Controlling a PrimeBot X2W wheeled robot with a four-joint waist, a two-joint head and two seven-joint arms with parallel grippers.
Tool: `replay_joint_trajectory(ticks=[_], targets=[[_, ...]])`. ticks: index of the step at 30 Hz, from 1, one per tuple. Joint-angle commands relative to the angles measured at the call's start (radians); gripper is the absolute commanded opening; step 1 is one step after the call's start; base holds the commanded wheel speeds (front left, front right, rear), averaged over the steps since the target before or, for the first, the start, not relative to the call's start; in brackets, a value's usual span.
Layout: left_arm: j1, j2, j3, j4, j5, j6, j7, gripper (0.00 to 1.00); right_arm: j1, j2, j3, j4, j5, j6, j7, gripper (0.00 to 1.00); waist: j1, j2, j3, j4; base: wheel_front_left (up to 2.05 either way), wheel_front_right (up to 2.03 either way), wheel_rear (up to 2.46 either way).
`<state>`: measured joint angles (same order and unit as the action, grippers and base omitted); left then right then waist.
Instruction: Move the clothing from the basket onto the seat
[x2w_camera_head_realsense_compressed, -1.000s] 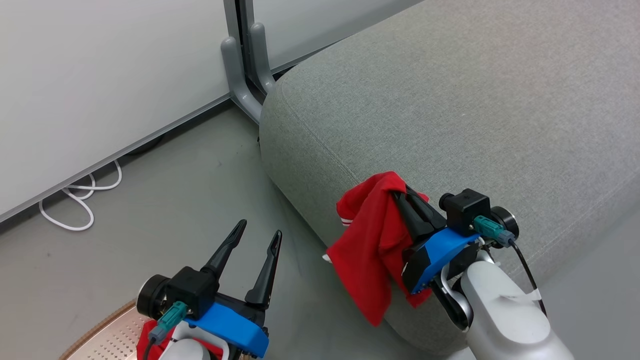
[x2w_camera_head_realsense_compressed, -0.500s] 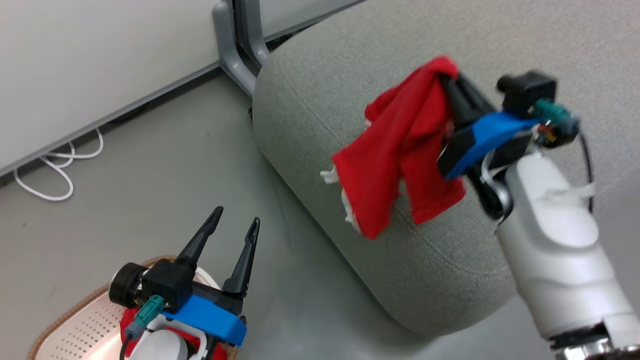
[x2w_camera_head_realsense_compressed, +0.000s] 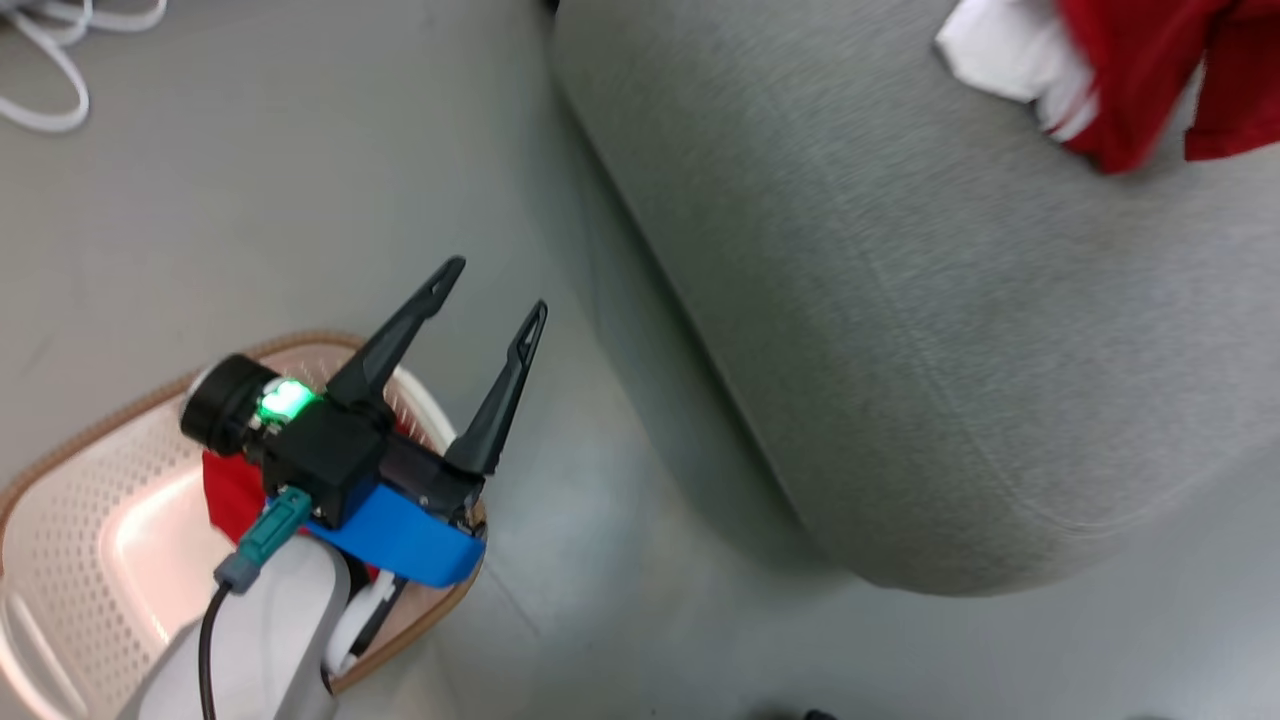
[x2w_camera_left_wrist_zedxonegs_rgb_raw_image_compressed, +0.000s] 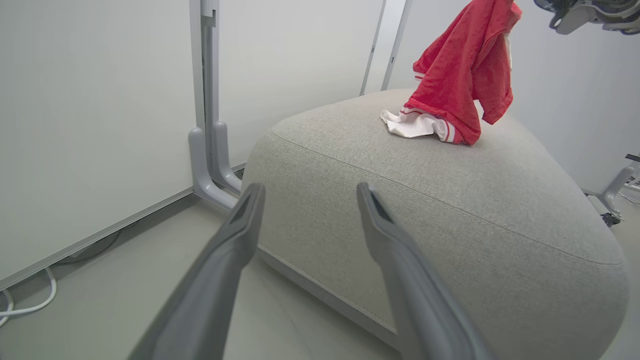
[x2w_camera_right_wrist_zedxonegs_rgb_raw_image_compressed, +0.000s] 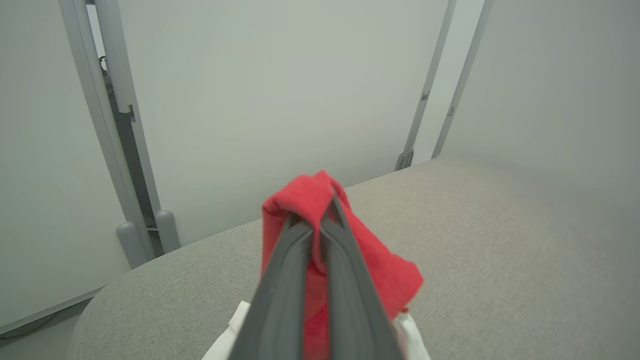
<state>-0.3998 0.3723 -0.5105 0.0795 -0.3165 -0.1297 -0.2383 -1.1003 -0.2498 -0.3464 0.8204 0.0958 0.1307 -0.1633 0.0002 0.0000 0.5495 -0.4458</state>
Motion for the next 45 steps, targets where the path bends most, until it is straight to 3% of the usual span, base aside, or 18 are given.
replay_joint_trajectory(ticks=[1, 6, 12, 14, 15, 22, 32, 38, 45], targets=[[-0.026, 0.007, -0.003, -0.007, 0.004, -0.001, 0.004, 1.00, 0.005, -0.003, -0.010, 0.008, -0.005, 0.000, -0.009, 0.00, -0.0002, 0.0000, 0.096, 0.073, 0.00, 0.00, 0.00], [-0.086, 0.025, -0.013, -0.014, 0.003, -0.001, 0.006, 1.00, 0.041, 0.006, -0.095, 0.070, -0.043, 0.000, -0.044, 0.00, -0.0002, 0.0000, 0.147, 0.100, 0.00, 0.00, 0.00], [-0.104, -0.001, -0.022, 0.026, -0.016, -0.001, -0.013, 1.00, 0.075, 0.000, -0.092, 0.123, -0.127, 0.000, -0.071, 0.00, -0.0002, 0.0000, 0.109, 0.120, 0.00, 0.00, 0.00], [-0.097, -0.013, -0.025, 0.046, -0.026, -0.001, -0.019, 1.00, 0.081, -0.005, -0.082, 0.130, -0.152, 0.000, -0.078, 0.46, -0.0002, 0.0000, 0.083, 0.125, 0.00, 0.00, 0.00], [-0.092, -0.019, -0.026, 0.059, -0.029, -0.001, -0.021, 1.00, 0.085, -0.005, -0.076, 0.134, -0.164, 0.000, -0.079, 1.00, -0.0002, 0.0000, 0.064, 0.128, 0.00, 0.00, 0.00], [0.010, -0.105, 0.012, 0.150, -0.083, -0.001, -0.027, 1.00, 0.157, -0.004, 0.069, 0.117, -0.204, 0.000, -0.089, 1.00, -0.0002, 0.0000, -0.154, 0.162, 0.00, 0.00, 0.00], [0.246, -0.175, 0.169, 0.184, -0.092, -0.001, -0.028, 1.00, 0.391, 0.041, 0.302, -0.051, -0.076, 0.000, -0.089, 1.00, -0.0002, 0.0000, -0.442, 0.205, 0.00, 0.00, 0.00], [0.357, -0.207, 0.255, 0.186, -0.075, -0.001, -0.028, 1.00, 0.607, 0.069, 0.337, -0.249, -0.005, 0.000, -0.057, 1.00, -0.0002, 0.0000, -0.541, 0.260, 0.00, 0.00, 0.00], [0.435, -0.234, 0.360, 0.176, -0.051, -0.001, -0.027, 1.00, 0.848, 0.144, 0.344, -0.467, -0.030, 0.000, -0.006, 1.00, -0.0002, 0.0000, -0.586, 0.324, 0.00, 0.00, 0.00]])
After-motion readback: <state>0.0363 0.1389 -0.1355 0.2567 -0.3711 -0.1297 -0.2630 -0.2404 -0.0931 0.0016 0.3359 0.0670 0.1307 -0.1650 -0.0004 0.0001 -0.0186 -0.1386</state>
